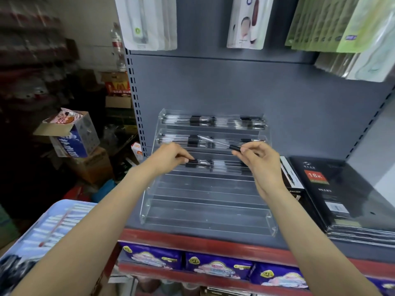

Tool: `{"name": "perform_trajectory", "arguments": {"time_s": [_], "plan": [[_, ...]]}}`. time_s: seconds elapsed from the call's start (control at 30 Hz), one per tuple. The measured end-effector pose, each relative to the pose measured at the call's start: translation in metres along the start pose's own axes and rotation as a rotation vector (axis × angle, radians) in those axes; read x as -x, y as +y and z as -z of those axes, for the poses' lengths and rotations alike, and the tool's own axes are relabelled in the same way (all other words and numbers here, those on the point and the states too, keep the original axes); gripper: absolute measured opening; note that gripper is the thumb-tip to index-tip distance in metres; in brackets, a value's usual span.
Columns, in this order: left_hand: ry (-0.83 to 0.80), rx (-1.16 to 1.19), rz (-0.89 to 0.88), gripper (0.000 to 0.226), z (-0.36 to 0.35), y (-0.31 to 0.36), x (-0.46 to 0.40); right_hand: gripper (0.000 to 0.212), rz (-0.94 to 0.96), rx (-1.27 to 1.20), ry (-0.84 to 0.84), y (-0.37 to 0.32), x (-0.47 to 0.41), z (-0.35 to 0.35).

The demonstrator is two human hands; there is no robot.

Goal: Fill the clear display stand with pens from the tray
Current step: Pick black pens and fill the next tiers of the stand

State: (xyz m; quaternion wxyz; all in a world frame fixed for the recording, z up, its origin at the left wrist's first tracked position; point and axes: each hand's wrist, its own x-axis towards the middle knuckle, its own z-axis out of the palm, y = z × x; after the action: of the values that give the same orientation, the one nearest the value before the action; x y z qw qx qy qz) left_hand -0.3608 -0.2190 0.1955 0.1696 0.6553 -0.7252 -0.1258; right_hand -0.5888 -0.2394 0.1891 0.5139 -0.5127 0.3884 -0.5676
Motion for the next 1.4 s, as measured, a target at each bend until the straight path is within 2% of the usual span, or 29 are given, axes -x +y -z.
{"name": "perform_trajectory", "arguments": {"time_s": [0.1,0.4,0.57,0.77,0.93,1.03,1.17,1.23,1.4], "plan": [[-0.036,-0.019,-0.003,0.028,-0.004,-0.004,-0.002,0.009,-0.007,0.005,-0.009,-0.001,0.0,-0.007],[0.114,-0.096,-0.084,0.027,-0.015,-0.022,0.018,0.01,-0.032,-0.004,-0.029,0.005,0.005,-0.016],[0.115,-0.104,-0.066,0.019,-0.013,-0.023,0.019,0.01,-0.034,-0.005,-0.029,0.006,0.009,-0.017],[0.071,-0.083,-0.041,0.02,-0.012,-0.014,0.017,0.009,-0.03,-0.018,-0.022,0.003,0.013,-0.009],[0.105,-0.179,0.018,0.017,-0.015,-0.01,0.019,0.009,-0.035,-0.012,-0.021,0.0,0.012,-0.006],[0.22,-0.212,0.027,0.02,-0.018,-0.006,0.019,0.009,-0.042,-0.012,-0.019,0.001,0.011,-0.002],[0.521,-0.009,-0.059,0.033,-0.023,0.017,0.016,0.009,-0.046,0.018,-0.012,0.005,0.009,0.008],[0.49,0.003,-0.134,0.037,-0.027,0.031,0.009,0.01,-0.037,0.026,-0.01,0.005,0.007,0.015],[0.322,0.094,-0.186,0.019,-0.043,0.05,-0.012,0.012,-0.008,0.069,-0.005,0.0,0.001,0.035]]}}
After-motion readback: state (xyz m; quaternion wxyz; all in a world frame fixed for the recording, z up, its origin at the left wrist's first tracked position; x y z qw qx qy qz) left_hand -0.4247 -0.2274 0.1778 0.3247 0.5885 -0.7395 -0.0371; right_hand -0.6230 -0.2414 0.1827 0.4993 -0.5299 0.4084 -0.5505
